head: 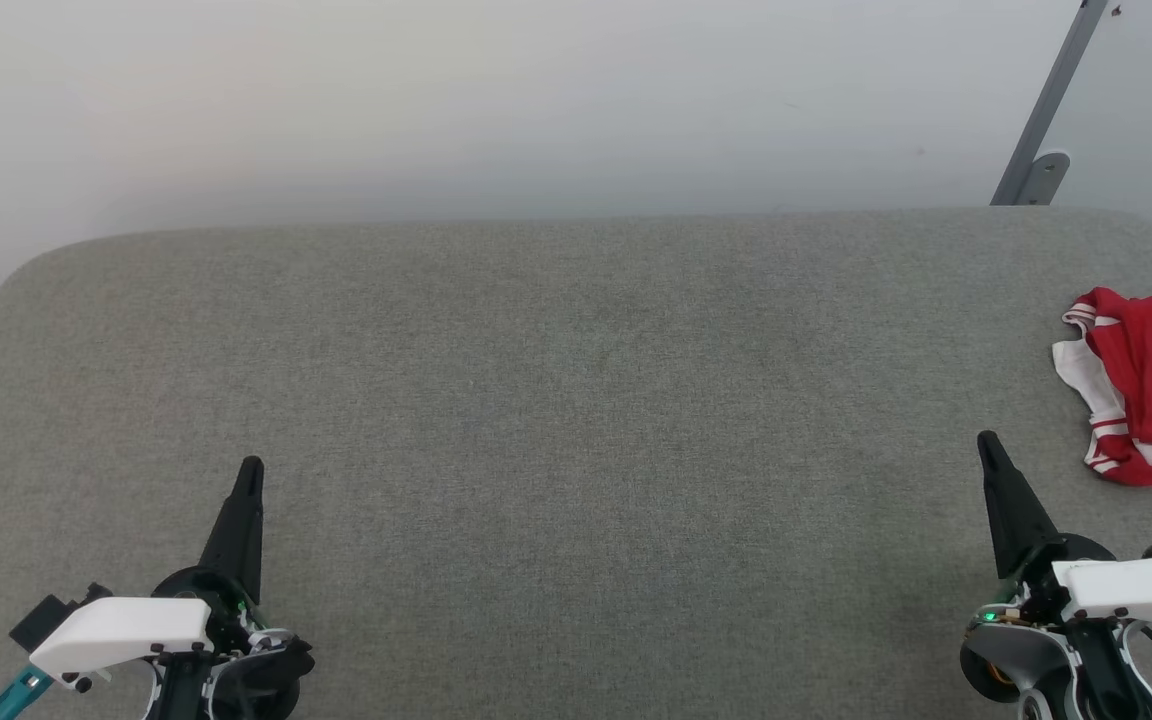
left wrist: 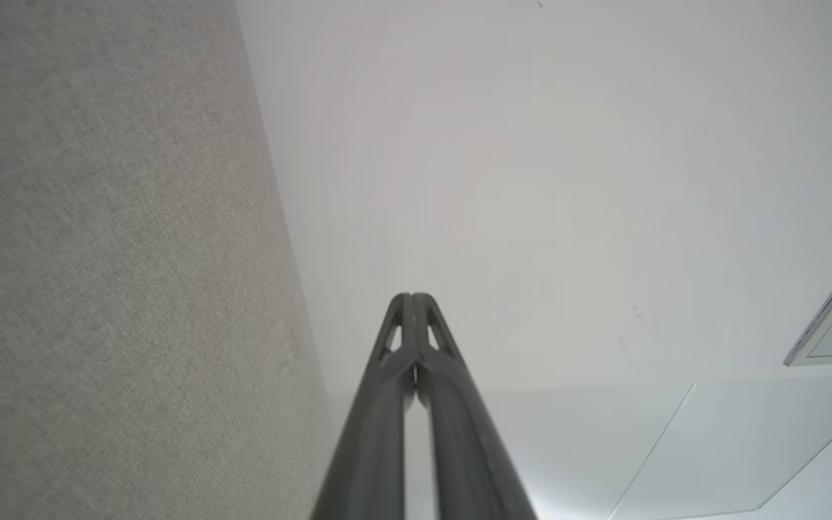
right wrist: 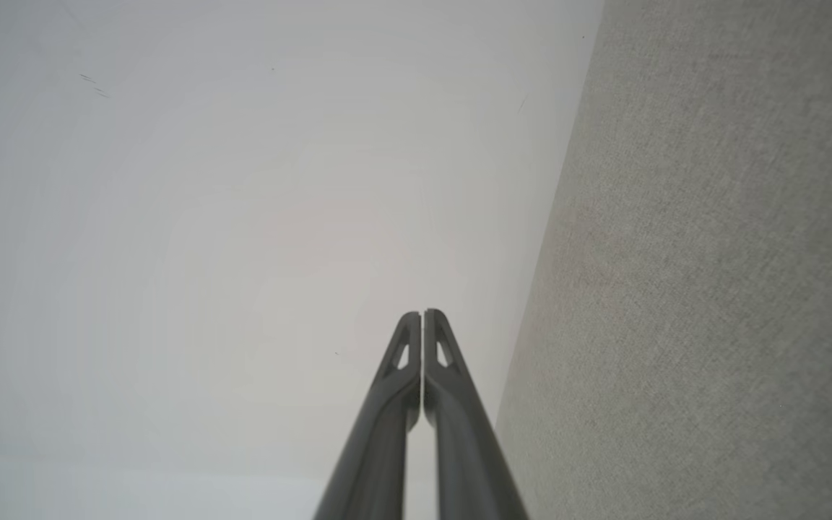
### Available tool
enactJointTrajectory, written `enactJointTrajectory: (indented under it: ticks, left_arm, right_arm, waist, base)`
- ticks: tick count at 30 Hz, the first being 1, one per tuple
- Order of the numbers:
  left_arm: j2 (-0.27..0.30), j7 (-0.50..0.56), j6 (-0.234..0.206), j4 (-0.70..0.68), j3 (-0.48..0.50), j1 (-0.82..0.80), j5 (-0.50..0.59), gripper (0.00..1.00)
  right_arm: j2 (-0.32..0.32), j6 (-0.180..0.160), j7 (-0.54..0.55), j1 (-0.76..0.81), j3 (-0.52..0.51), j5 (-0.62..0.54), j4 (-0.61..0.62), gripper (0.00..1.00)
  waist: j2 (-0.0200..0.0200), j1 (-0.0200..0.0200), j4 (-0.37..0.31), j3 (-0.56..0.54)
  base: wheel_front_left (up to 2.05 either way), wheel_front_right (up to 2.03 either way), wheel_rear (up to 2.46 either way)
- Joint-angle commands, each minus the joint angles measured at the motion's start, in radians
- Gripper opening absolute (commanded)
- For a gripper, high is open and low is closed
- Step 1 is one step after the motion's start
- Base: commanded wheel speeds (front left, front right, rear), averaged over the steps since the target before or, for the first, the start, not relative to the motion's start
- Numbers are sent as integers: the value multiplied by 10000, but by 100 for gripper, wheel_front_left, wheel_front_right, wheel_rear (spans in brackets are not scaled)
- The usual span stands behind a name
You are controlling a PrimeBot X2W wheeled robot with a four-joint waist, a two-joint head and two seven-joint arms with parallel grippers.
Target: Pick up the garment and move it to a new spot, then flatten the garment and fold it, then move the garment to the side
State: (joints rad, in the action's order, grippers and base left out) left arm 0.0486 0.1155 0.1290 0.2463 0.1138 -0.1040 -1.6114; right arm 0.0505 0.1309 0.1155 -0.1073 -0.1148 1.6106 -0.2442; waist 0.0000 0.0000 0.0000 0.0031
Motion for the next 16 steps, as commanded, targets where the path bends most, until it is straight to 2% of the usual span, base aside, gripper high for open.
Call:
enactJointTrajectory:
  ticks: [1, 16]
  left_arm:
    - [19, 7, 32, 0, -1, -129, -30, 0]
    - [19, 6, 32, 0, -1, -129, -31, 0]
  right_arm:
    - [-16, -3, 8, -48, 2, 43, -18, 0]
    - [-16, -3, 7, -48, 3, 43, -18, 0]
  waist:
    - [0, 0, 0, 0]
    - [0, 0, 0, 0]
  base:
    - [0, 0, 0]
    - [0, 0, 0]
